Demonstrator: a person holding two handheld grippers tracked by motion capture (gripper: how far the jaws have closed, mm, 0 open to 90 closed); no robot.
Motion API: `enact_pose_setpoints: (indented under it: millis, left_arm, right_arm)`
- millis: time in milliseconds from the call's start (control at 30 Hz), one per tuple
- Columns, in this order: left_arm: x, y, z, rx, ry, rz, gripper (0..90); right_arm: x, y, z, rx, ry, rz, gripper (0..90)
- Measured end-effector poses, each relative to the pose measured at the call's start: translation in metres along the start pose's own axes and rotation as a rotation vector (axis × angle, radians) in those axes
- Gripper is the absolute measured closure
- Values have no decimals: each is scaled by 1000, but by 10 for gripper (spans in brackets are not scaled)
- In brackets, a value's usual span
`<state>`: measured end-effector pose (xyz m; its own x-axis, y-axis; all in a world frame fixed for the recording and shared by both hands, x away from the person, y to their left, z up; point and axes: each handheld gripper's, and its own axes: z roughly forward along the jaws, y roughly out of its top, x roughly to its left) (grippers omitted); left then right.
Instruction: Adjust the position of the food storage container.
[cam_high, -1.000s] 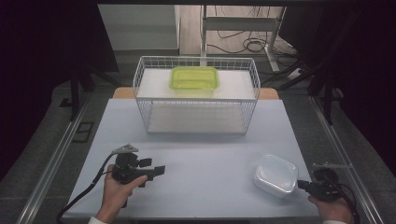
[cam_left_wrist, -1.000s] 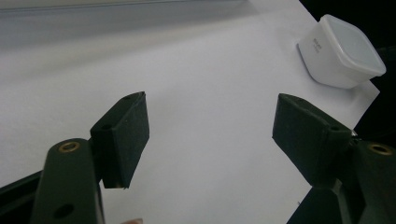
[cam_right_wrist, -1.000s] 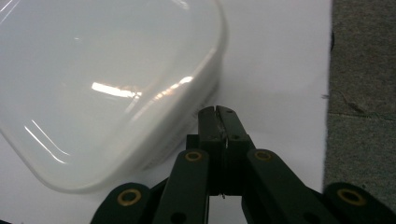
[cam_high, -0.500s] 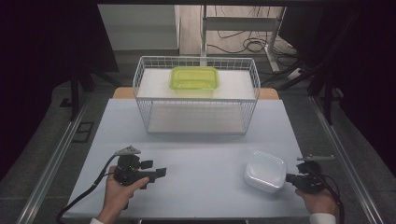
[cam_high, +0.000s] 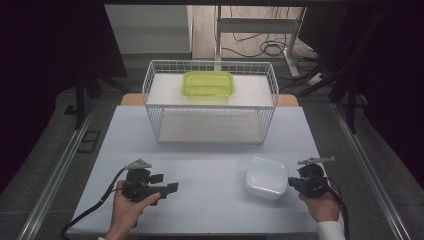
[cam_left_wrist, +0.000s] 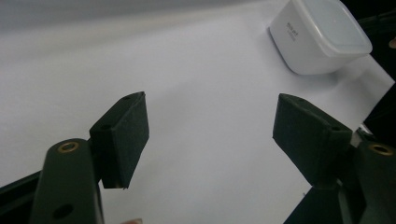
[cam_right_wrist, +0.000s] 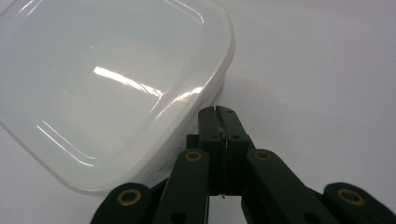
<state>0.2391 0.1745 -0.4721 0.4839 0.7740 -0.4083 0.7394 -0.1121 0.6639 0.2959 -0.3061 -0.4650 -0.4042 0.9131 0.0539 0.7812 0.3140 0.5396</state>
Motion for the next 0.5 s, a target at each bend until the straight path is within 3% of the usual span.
enact_pose_setpoints:
  millis: [133, 500]
  left_arm:
    - [1, -1, -1, 4, 20, 6, 261]
    - [2, -1, 0, 11, 10, -1, 259]
  right_arm:
    - [4, 8, 7, -10, 1, -16, 892]
    - [15, 23, 18, -18, -9, -54, 892]
